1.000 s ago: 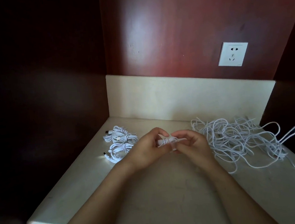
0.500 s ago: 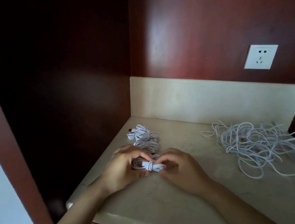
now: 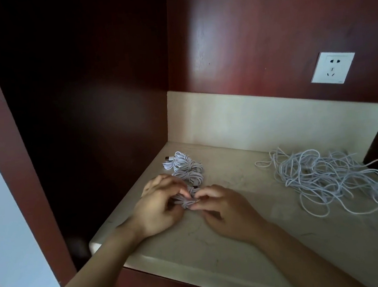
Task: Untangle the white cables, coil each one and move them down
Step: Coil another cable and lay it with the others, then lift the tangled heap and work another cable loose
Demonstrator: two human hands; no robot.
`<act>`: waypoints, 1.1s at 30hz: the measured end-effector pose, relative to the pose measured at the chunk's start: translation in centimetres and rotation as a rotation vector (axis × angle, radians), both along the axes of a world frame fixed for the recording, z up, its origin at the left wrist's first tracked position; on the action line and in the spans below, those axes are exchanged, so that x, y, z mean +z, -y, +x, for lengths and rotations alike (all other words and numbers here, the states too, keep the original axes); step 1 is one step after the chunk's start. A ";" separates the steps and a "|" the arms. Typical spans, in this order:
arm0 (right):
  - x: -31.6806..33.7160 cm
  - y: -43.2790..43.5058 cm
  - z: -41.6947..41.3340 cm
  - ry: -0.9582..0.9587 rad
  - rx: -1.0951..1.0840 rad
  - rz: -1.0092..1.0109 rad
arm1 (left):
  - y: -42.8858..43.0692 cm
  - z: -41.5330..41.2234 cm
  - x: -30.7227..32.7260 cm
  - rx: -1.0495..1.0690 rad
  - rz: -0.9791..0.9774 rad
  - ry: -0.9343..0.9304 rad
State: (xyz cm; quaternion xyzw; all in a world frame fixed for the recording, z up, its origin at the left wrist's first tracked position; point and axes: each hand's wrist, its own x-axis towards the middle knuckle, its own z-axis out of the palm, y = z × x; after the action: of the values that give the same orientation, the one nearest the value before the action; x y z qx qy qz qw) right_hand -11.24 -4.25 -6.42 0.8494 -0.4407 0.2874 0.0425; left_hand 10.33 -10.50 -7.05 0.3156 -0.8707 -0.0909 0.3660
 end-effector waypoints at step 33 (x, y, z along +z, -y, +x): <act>4.3 -3.0 -23.5 0.071 -0.843 0.023 | -1.8 -30.7 4.0 -0.116 0.046 0.151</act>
State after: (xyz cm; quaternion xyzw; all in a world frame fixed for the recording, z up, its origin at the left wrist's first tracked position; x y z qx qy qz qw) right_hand -34.72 -1.27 -2.16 0.5846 -0.7540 0.2690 0.1318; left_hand -20.40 -8.71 -3.01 0.2788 -0.9104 -0.1078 0.2861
